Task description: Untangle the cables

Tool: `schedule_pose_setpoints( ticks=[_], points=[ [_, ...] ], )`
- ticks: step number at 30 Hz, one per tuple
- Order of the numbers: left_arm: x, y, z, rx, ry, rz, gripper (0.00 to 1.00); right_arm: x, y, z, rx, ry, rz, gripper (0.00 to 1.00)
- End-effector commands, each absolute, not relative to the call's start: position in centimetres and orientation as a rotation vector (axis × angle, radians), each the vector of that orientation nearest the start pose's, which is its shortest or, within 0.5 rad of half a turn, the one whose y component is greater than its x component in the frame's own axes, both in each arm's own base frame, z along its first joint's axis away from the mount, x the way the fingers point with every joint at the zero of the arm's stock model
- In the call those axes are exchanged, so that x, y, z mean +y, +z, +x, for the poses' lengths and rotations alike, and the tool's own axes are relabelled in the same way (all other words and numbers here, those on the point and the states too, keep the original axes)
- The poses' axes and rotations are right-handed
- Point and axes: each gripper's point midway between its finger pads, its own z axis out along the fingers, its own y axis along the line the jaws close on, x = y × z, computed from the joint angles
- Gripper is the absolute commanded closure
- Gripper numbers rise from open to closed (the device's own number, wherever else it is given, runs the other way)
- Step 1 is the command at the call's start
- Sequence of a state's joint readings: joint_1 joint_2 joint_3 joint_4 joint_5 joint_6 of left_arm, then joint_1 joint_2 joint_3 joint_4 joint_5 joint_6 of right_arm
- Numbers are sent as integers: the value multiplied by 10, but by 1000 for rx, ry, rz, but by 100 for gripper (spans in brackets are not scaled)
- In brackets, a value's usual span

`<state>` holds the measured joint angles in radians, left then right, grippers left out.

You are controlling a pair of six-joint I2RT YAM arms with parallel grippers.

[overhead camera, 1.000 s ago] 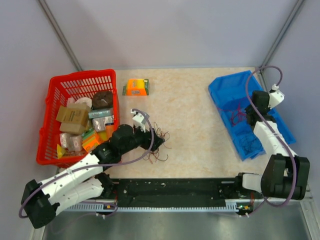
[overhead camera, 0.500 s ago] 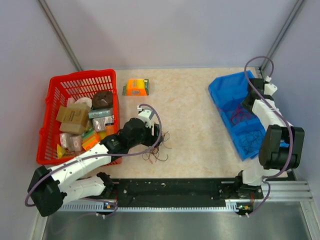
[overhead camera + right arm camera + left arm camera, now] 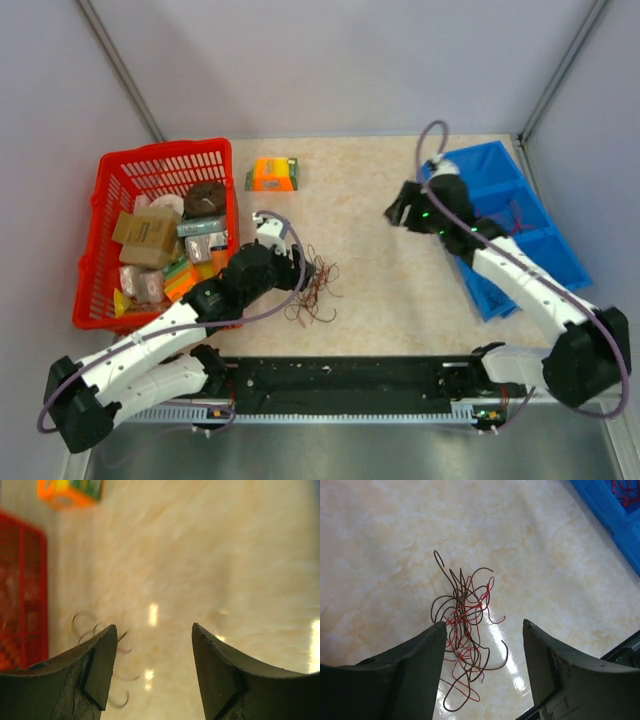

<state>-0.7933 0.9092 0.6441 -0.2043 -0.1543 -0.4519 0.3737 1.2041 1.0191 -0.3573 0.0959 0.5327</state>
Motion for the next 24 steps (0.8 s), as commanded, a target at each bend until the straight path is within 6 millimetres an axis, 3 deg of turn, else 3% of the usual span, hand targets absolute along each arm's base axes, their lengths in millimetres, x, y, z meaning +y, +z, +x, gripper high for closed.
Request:
schedule_pose_setpoints(
  ticks=[1, 4, 6, 8, 10, 14, 24],
  points=[
    [-210, 187, 231, 1986, -644, 173, 34, 293, 171, 292, 2211, 1075, -46, 40],
    [-211, 189, 228, 1980, -659, 184, 34, 343, 148, 268, 2241, 1214, -116, 44],
    [-214, 188, 226, 2010, -659, 204, 37, 356, 135, 265, 2264, 1224, -117, 48],
    [-215, 186, 222, 2052, -661, 207, 40, 364, 134, 263, 2259, 1271, -89, 60],
    [-217, 187, 220, 2040, -690, 210, 40, 363, 130, 263, 2284, 1267, -41, 67],
    [-218, 186, 223, 1996, -712, 189, 40, 352, 121, 257, 2339, 1214, 90, 64],
    [-226, 186, 225, 2017, -725, 201, 41, 357, 106, 265, 2396, 1214, 376, 71]
  ],
)
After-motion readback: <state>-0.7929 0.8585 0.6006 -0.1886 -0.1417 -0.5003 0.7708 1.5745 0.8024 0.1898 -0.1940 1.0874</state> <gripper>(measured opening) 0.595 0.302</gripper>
